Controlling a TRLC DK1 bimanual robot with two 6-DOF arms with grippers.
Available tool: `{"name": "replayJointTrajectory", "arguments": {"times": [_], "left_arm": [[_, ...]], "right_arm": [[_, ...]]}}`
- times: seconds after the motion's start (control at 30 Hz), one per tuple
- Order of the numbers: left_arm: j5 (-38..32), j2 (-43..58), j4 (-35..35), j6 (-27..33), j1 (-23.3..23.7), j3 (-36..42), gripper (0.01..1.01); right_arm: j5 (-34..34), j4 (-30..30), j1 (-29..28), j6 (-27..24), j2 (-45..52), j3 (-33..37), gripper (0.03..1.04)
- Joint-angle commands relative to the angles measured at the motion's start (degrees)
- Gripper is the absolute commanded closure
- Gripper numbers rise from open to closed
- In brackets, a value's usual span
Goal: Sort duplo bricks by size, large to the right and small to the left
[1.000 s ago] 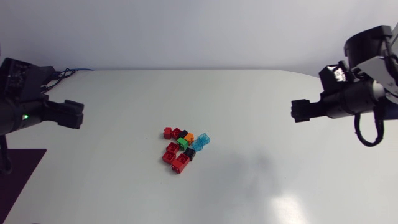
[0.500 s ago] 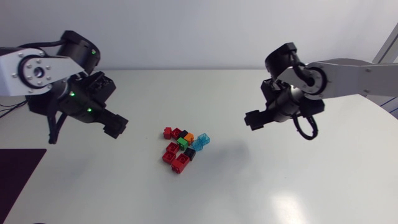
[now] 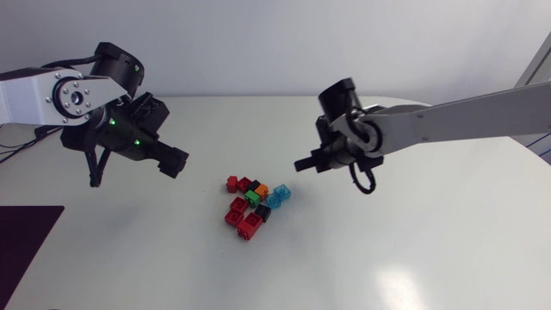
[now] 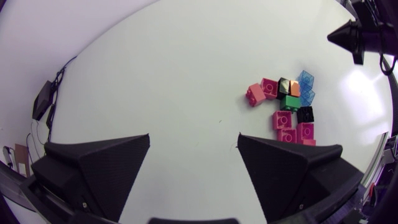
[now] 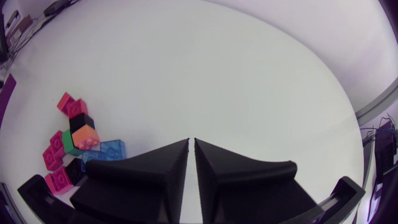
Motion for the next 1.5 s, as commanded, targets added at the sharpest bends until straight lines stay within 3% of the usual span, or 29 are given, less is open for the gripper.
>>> {"name": "replayJointTrajectory", "arguments": {"times": [0.0, 0.4, 0.73, 1.03, 1.2, 1.33, 1.47], "left_arm": [[0.73, 2.27, 0.57, 0.99, 1.75, -0.99, 0.048], [0.82, 2.27, 3.03, 3.10, 4.91, -3.19, 0.046], [2.40, 2.27, 4.00, 4.25, 7.46, -4.51, 0.046], [3.90, 1.39, 4.00, 6.09, 10.80, -5.47, 0.046], [4.51, 1.30, 4.27, 6.71, 11.94, -5.65, 0.046], [5.57, 1.30, 4.27, 7.67, 12.38, -5.47, 0.046], [6.89, 4.38, 4.62, 7.41, 11.06, -2.22, 0.046]], "right_arm": [[-0.77, -1.09, 2.50, 0.45, 5.48, 0.43, 1.01], [-3.05, -0.91, 4.88, 1.77, 13.92, 6.14, 1.01], [-7.36, -7.41, 9.80, 6.16, 16.29, 11.68, 1.01], [-10.17, -10.31, 15.25, 6.34, 18.31, 16.34, 1.01], [-10.35, -14.27, 16.13, 6.16, 20.16, 21.35, 1.01], [-11.93, -16.38, 16.39, 6.34, 19.11, 21.08, 1.01], [-11.93, -16.73, 12.00, 5.90, 17.61, 21.70, 1.01]]}}
